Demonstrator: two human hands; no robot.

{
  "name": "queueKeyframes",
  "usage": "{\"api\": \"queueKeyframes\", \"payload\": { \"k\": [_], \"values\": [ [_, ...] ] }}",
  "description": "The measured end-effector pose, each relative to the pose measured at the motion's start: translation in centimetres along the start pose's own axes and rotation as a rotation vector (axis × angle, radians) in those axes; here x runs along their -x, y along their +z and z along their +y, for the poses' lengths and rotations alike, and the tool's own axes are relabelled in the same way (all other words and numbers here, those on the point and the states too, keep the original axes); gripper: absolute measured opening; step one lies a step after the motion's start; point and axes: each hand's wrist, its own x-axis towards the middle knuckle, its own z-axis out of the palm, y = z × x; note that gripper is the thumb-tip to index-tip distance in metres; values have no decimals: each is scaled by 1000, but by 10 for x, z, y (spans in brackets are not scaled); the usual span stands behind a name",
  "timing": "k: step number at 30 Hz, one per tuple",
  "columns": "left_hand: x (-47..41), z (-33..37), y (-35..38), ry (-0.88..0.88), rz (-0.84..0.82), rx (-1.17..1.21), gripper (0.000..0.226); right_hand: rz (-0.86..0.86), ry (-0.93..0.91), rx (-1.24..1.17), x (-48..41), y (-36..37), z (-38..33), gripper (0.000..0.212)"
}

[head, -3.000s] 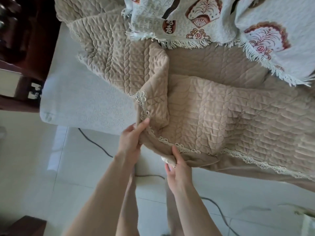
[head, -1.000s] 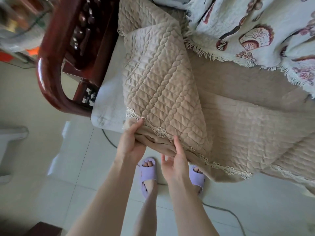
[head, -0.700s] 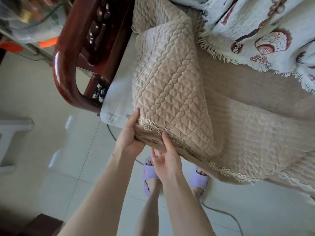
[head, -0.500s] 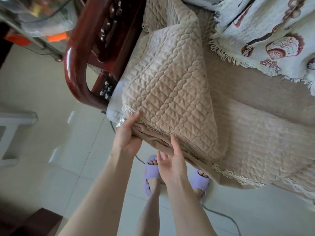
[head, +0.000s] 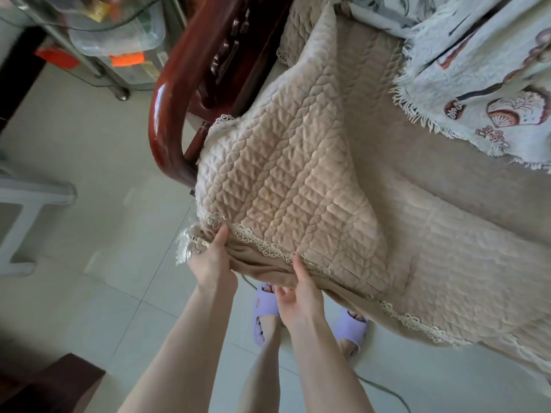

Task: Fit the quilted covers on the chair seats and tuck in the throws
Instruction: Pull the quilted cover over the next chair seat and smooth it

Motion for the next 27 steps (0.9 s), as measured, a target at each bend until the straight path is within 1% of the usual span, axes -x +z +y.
{"api": "queueKeyframes", "payload": {
  "k": [2, 3, 6, 8, 9, 12, 13, 16, 18, 20, 22, 25, 27],
  "values": [
    [-5, -8, -8, 19, -4, -81, 13, 9, 6, 53, -3, -5, 4, 42],
    [-8, -13, -13, 33, -32, -118, 13, 10, 5, 89, -3, -7, 5, 43],
    [-4, -25, -23, 64, -147, -223, 21, 15, -16, 186, 0, -11, 4, 49],
    [5, -32, -26, 87, -192, -290, 26, 15, -70, 236, 3, -12, 0, 53],
    [13, -34, -25, 100, -214, -329, 31, 17, -117, 272, 6, -12, -3, 55],
    [39, -38, -20, 140, -244, -474, 58, 13, -291, 392, 12, -15, -20, 59],
    [45, -39, -18, 167, -261, -518, 60, 7, -343, 411, 15, -16, -27, 57],
    [59, -38, -4, 228, -378, -574, 53, -2, -464, 436, 20, -13, -51, 43],
    [66, -35, 13, 251, -447, -590, 58, -16, -538, 448, 24, -7, -70, 35],
    [69, -33, 29, 300, -503, -615, 56, -42, -587, 442, 26, 1, -87, 31],
    [72, -31, 44, 348, -556, -642, 53, -71, -628, 460, 25, 7, -104, 32],
    [75, -29, 69, 425, -618, -694, 56, -92, -674, 500, 19, 15, -129, 40],
    [75, -30, 90, 476, -650, -728, 57, -103, -674, 516, 10, 21, -149, 39]
  ]
}}
